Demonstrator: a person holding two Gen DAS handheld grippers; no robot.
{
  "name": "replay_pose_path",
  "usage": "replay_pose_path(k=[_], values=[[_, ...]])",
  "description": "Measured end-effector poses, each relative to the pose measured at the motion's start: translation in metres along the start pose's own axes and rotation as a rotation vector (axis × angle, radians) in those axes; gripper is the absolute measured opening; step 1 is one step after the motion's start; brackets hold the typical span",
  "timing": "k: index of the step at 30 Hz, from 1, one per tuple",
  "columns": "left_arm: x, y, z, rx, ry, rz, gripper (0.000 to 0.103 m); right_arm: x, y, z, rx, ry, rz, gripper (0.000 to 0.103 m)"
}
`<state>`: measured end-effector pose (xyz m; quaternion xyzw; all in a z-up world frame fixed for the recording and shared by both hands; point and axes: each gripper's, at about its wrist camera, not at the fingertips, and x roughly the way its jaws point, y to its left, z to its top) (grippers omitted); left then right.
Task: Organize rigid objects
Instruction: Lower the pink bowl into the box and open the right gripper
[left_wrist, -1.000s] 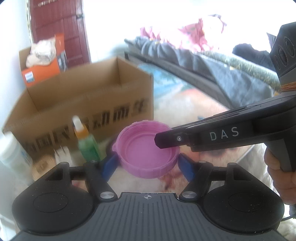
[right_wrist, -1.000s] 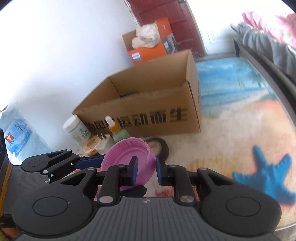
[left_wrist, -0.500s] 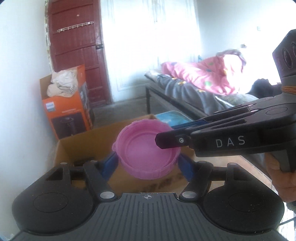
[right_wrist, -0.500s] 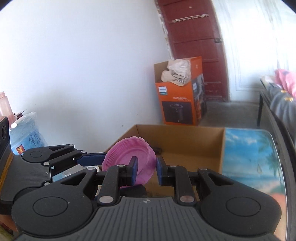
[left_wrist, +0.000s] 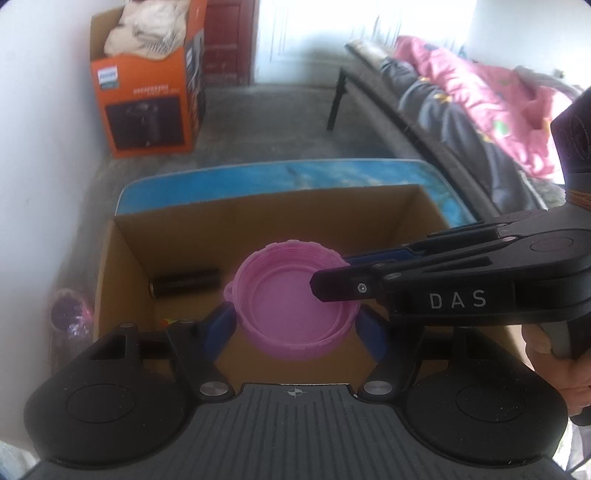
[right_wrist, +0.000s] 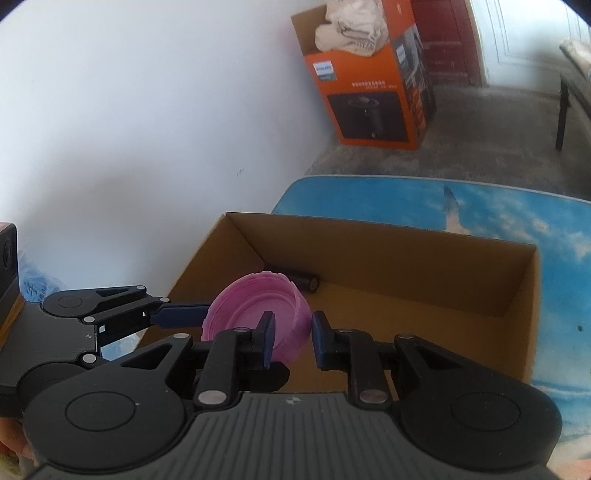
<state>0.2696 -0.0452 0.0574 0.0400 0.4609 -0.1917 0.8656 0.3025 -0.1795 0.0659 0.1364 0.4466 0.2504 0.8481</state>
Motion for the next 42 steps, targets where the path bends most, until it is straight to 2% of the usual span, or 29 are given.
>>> replay_pose_path(k=[6, 12, 18, 22, 28, 33, 37, 42], values=[[0.045, 0.011, 0.021, -0.041, 0.102, 0.049, 0.071, 0.055, -0.029, 0.022, 0.058, 0.105, 0.005, 0.023], [0.074, 0.010, 0.026, -0.023, 0.180, 0.103, 0.071, 0.092, -0.041, 0.027, 0.051, 0.176, -0.022, 0.023], [0.090, 0.011, 0.024, -0.029, 0.234, 0.103, 0.071, 0.114, -0.043, 0.023, 0.022, 0.210, -0.083, 0.023], [0.086, 0.010, 0.023, -0.032, 0.233, 0.113, 0.071, 0.123, -0.045, 0.021, 0.025, 0.216, -0.112, 0.023], [0.068, 0.009, 0.019, -0.042, 0.185, 0.110, 0.072, 0.112, -0.049, 0.023, 0.043, 0.173, -0.113, 0.024], [0.038, 0.006, 0.018, -0.054, 0.115, 0.096, 0.076, 0.079, -0.051, 0.023, 0.094, 0.107, -0.078, 0.024], [-0.001, -0.005, 0.008, 0.005, 0.021, 0.125, 0.079, 0.029, -0.053, 0.010, 0.159, 0.027, 0.012, 0.024], [-0.060, -0.018, -0.016, 0.063, -0.123, 0.089, 0.084, -0.051, -0.043, -0.033, 0.165, -0.092, 0.092, 0.026]])
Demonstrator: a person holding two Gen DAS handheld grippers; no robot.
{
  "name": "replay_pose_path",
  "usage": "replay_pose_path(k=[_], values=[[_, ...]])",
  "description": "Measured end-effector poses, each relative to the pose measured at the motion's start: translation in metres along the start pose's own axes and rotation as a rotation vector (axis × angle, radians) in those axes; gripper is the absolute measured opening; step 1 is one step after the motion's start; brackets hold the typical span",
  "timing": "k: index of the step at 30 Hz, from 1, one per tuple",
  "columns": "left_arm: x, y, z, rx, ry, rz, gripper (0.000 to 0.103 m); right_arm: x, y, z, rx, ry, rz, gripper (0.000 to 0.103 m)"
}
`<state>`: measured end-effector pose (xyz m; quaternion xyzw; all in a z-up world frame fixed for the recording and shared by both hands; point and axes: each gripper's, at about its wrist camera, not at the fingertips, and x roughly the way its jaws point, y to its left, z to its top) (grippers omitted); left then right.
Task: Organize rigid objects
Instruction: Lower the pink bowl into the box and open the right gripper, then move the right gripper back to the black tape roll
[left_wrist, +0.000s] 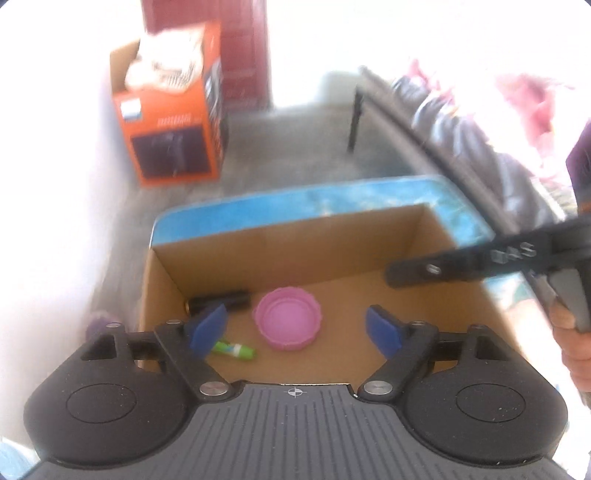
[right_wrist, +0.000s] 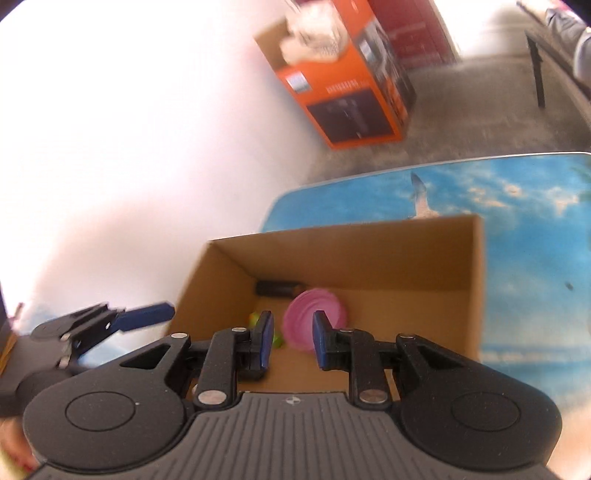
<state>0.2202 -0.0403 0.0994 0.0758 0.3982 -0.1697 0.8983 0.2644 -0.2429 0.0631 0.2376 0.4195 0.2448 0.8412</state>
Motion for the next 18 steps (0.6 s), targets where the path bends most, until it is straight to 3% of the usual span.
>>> replay_pose_path(k=[2, 4, 10, 18], values=[[-0.025, -0.004, -0.013, 0.015, -0.053, -0.027, 0.086, -0.033, 0.004, -0.023, -0.002, -0.031, 0.031, 0.031], [-0.048, -0.010, -0.033, 0.026, -0.100, -0.063, 0.092, -0.061, 0.009, -0.051, -0.014, -0.056, 0.026, 0.049], [-0.082, -0.037, -0.098, 0.056, -0.146, -0.139, 0.100, -0.106, 0.019, -0.135, -0.020, -0.083, -0.023, 0.051], [-0.053, -0.077, -0.164, 0.065, -0.054, -0.200, 0.100, -0.103, 0.004, -0.201, 0.113, -0.117, -0.019, 0.051]])
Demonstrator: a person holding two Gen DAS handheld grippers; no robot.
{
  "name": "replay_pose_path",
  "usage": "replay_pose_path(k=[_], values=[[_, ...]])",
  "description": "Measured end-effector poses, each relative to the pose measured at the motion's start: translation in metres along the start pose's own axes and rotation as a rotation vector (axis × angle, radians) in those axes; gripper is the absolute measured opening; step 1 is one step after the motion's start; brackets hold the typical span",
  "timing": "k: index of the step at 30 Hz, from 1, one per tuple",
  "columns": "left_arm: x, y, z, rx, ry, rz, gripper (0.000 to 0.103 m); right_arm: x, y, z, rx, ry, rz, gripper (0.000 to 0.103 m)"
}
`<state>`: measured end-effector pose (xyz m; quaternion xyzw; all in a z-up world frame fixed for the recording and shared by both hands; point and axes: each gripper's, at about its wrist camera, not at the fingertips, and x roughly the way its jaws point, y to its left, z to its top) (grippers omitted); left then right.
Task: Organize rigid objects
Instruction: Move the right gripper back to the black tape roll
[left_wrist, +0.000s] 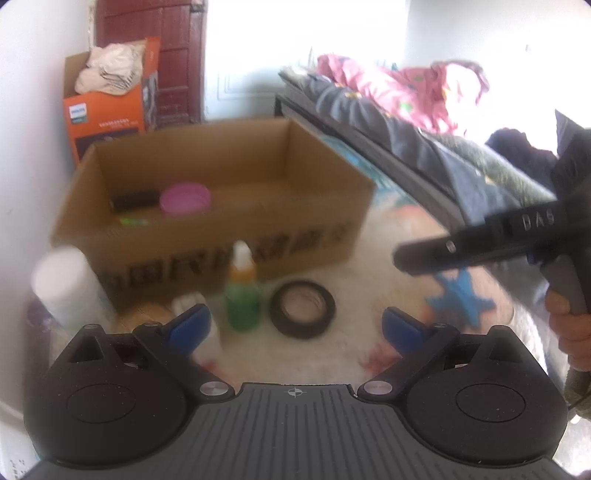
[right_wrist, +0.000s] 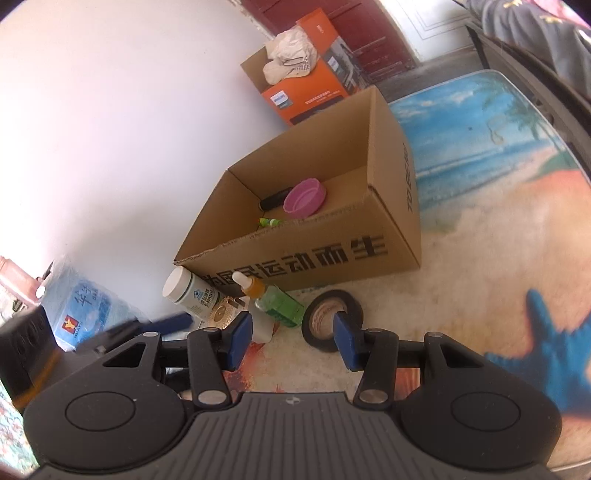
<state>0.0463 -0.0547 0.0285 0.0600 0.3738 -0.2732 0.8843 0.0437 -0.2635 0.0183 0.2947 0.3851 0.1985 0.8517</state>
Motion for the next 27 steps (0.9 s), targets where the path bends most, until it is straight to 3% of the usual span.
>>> replay_pose_path(k=[5, 11, 16, 22, 27], values=[[0.038, -0.025, -0.018, 0.087, 0.058, 0.075, 0.098, 0.028, -0.008, -0.010, -0.010, -0.017, -0.101, 0.051], [0.062, -0.038, -0.022, 0.137, 0.046, 0.109, 0.089, 0.057, -0.006, -0.014, -0.110, 0.001, -0.171, 0.050], [0.081, -0.047, -0.023, 0.214, 0.043, 0.171, 0.079, 0.077, -0.011, -0.010, -0.142, 0.026, -0.151, 0.044], [0.086, -0.039, -0.014, 0.161, 0.039, 0.139, 0.072, 0.094, -0.018, -0.005, -0.141, 0.063, -0.120, 0.036], [0.085, -0.038, -0.013, 0.142, 0.039, 0.119, 0.072, 0.092, -0.019, -0.007, -0.140, 0.069, -0.111, 0.036]])
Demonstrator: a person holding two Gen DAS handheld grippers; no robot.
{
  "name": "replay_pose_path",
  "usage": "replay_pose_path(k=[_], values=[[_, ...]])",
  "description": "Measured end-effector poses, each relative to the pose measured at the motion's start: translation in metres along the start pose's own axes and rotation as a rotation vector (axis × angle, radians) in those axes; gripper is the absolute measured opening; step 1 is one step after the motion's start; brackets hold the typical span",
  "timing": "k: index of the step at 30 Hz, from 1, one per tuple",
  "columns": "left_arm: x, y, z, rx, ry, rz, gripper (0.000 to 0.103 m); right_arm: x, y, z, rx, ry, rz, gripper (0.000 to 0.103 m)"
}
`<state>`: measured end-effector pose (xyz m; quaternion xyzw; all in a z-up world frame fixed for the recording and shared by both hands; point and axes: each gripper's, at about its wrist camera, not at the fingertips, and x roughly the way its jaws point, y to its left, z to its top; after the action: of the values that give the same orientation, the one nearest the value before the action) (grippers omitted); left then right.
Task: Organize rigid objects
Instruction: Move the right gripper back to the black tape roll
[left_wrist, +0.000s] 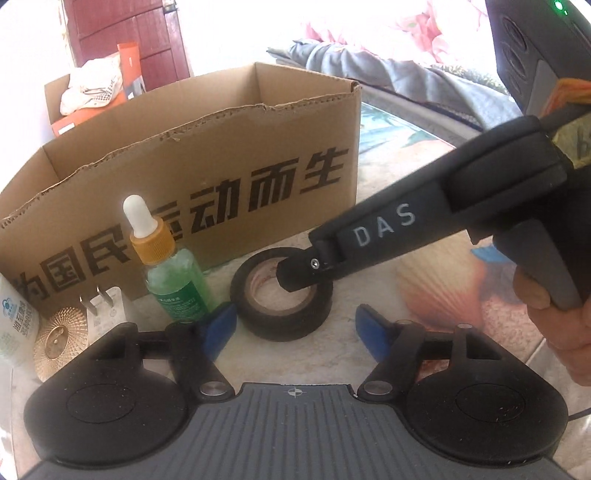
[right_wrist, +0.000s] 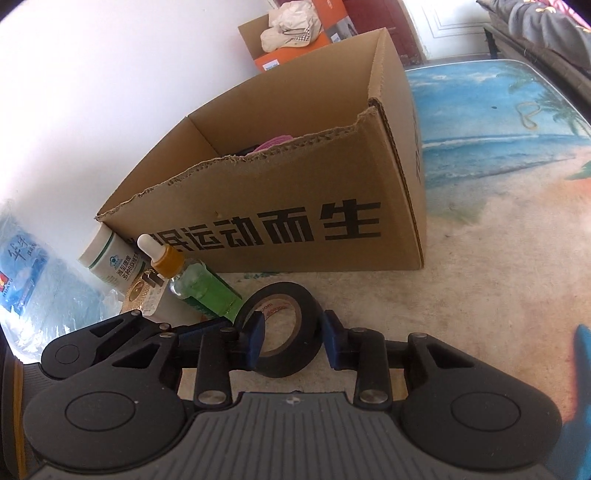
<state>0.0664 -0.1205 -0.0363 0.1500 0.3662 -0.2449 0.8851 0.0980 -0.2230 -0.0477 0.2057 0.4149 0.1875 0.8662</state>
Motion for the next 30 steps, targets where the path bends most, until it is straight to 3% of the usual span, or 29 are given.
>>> replay_pose_path(k=[12, 15, 18, 19, 20, 21, 22, 23, 26, 30], values=[[-0.033, -0.006, -0.026, -0.023, -0.012, -0.134, 0.074, -0.027, -0.004, -0.031, 0.076, 0.039, 0.024, 0.037], [-0.035, -0.006, -0.033, -0.016, -0.029, -0.122, 0.080, -0.033, -0.002, -0.037, 0.094, 0.018, 0.016, 0.043], [-0.029, -0.002, -0.031, -0.016, -0.017, -0.112, 0.086, -0.035, -0.008, -0.040, 0.141, -0.002, 0.025, 0.043], [-0.029, -0.002, -0.032, -0.021, -0.011, -0.117, 0.088, -0.036, -0.010, -0.040, 0.164, -0.007, 0.035, 0.048], [-0.026, -0.001, -0.033, -0.028, 0.001, -0.127, 0.093, -0.036, -0.013, -0.041, 0.192, -0.015, 0.062, 0.065], [-0.025, 0.001, -0.033, -0.041, 0.016, -0.139, 0.095, -0.037, -0.017, -0.043, 0.226, -0.025, 0.104, 0.076], [-0.025, 0.003, -0.034, -0.065, 0.020, -0.147, 0.097, -0.037, -0.020, -0.043, 0.259, -0.034, 0.147, 0.096], [-0.026, 0.006, -0.035, -0.084, 0.010, -0.147, 0.099, -0.037, -0.021, -0.044, 0.275, -0.040, 0.171, 0.103], [-0.027, 0.010, -0.037, -0.113, 0.006, -0.156, 0.103, -0.038, -0.016, -0.045, 0.251, -0.050, 0.157, 0.103], [-0.028, 0.005, -0.039, -0.072, 0.004, -0.133, 0.103, -0.039, -0.016, -0.046, 0.264, -0.069, 0.168, 0.103]])
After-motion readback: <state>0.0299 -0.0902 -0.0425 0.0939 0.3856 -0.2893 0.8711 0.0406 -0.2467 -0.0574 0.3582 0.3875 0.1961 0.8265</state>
